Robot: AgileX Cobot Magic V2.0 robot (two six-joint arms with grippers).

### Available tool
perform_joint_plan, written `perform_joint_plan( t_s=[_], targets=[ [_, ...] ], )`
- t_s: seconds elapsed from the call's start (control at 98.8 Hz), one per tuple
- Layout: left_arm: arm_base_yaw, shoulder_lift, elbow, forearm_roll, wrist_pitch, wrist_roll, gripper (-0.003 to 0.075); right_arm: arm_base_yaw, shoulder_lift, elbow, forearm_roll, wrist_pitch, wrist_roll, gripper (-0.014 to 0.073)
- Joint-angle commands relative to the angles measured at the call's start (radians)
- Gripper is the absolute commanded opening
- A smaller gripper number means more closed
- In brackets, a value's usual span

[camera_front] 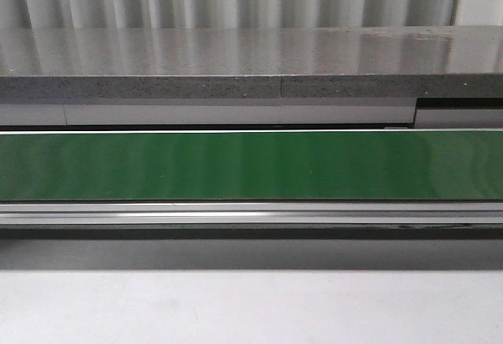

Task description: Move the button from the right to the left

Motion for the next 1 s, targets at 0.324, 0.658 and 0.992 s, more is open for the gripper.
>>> perform_joint_plan(
  t_s=[0.324,0.658,0.992],
  targets=[
    [0.002,-0.006,0.023,-0.001,-0.07,-0.011,-0.002,-0.003,0.305,-0.214,-0.01,-0.033,0.007,0.0521],
    [0.002,-0.006,0.023,-0.001,-0.07,-0.011,-0.002,-0.196,0.508,-0.316,-0.011,-0.032,0.04,0.0521],
    [0.002,-0.006,0.023,-0.001,-0.07,-0.011,-0.002,-0.429,0.679,-0.328,-0.009,-0.079,0.069,0.0521]
  ],
)
